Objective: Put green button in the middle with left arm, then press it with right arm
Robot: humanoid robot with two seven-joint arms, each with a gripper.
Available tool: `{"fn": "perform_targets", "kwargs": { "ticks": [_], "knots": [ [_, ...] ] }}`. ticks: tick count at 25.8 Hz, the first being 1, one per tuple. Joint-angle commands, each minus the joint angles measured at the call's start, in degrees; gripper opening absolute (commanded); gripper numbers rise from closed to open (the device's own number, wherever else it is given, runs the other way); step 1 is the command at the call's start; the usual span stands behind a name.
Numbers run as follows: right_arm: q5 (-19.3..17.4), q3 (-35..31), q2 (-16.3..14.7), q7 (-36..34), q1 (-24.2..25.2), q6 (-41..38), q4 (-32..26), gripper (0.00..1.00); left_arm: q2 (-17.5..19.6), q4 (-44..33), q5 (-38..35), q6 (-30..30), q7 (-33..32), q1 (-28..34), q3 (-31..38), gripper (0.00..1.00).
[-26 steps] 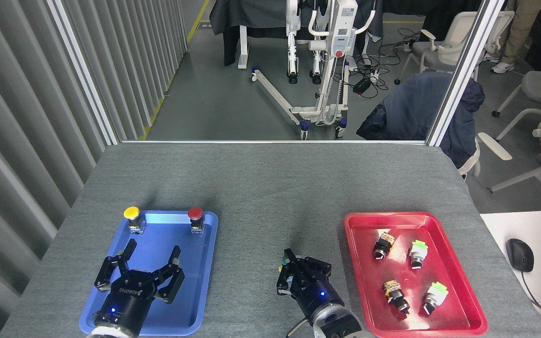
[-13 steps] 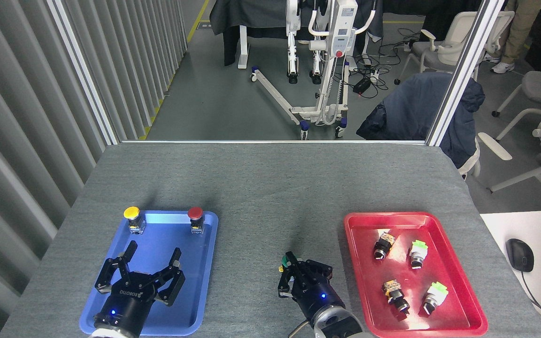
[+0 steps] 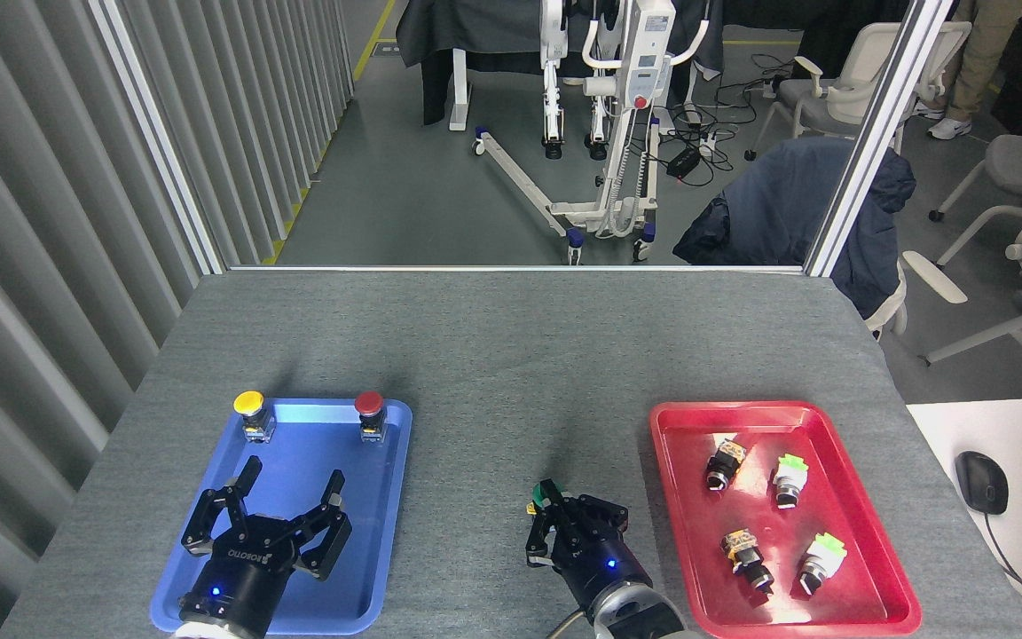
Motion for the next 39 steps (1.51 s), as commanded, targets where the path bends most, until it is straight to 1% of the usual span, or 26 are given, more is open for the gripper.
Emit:
{"fn": "perform_targets", "kwargs": {
  "ticks": [1,4,5,6,9,10,11,12,15,19,21,23,25,27,29,34,37,39],
  "knots": [
    [0.01,0.00,0.08,1.18,-0.06,-0.06,0.34,0.00,-0.01,-0.05,-0.01,-0.02,0.02,0.54,-0.10,0.98],
    [-0.78,-0.62,0.34,0.04,-0.23,-0.15,-0.54,0.00,-0.01,-0.05,-0.01,-0.20,0.02,0.54,-0.10,0.98],
    [-0.96,-0.97,0.87,-1.01,-0.41,-0.06,-1.07,0.05,-0.01,-0.05,-0.01,-0.20,0.02,0.63,-0.10,0.98],
    [-1.05,-1.67,1.05,-2.86,-0.41,0.12,-2.03,0.22,-0.01,-0.05,-0.01,-0.20,0.02,0.63,-0.10,0.98],
    [-1.22,-6.95,1.84,-9.98,-0.15,1.87,-6.08,0.56,0.08,-0.14,-0.01,-0.20,0.02,0.63,-0.10,0.98],
    [-1.22,-8.27,2.72,-12.18,-0.15,2.31,-7.48,0.73,0.17,-0.05,-0.01,-0.20,0.02,0.63,-0.10,0.98],
    [-1.22,-9.41,3.25,-13.76,-0.06,2.67,-8.54,0.97,0.17,-0.14,-0.01,-0.20,0.11,0.63,-0.10,0.98],
    [-1.31,-10.20,3.42,-14.81,0.03,3.10,-9.33,1.00,0.17,-0.23,-0.01,-0.20,0.11,0.63,-0.10,0.98],
    [-1.31,-12.57,3.77,-15.52,0.20,4.42,-10.30,1.00,0.17,-0.32,-0.01,-0.20,0.03,0.72,-0.10,0.98],
    [-1.22,-18.02,4.30,-15.43,0.91,4.51,-10.65,1.00,0.17,-0.32,-0.09,-0.11,0.11,0.72,-0.02,0.98],
    [-0.87,-20.57,4.30,-15.25,2.58,4.60,-11.88,1.00,0.17,-0.32,-0.09,-0.02,0.11,0.72,-0.02,0.98],
    [-0.69,-22.06,4.21,-15.08,4.95,5.04,-14.43,1.00,0.17,-0.32,-0.09,-0.02,0.20,0.72,-0.02,0.98],
    [-0.08,-23.73,4.30,-14.72,7.94,5.21,-18.29,1.00,0.17,-0.32,-0.09,-0.02,0.29,0.81,-0.02,0.98],
    [0.54,-25.67,4.39,-13.67,10.93,5.04,-22.25,1.00,0.08,-0.32,-0.09,-0.02,0.38,1.07,-0.02,0.98],
    [0.54,-26.37,4.39,-12.09,13.21,4.51,-24.62,1.00,-0.01,-0.32,-0.09,0.06,0.82,1.16,-0.02,0.98],
    [0.62,-29.01,4.30,-7.78,14.00,3.72,-24.80,1.00,-0.09,-0.41,-0.09,0.42,1.08,1.16,0.07,0.98],
    [0.62,-29.36,3.51,-4.09,13.30,2.84,-24.36,1.00,-0.18,-0.41,-0.09,0.50,1.08,1.25,0.07,0.98],
    [0.54,-29.27,3.33,-3.30,13.30,3.19,-24.36,1.00,-0.18,-0.49,-0.09,0.50,1.08,1.25,0.07,0.98]
  ]
}}
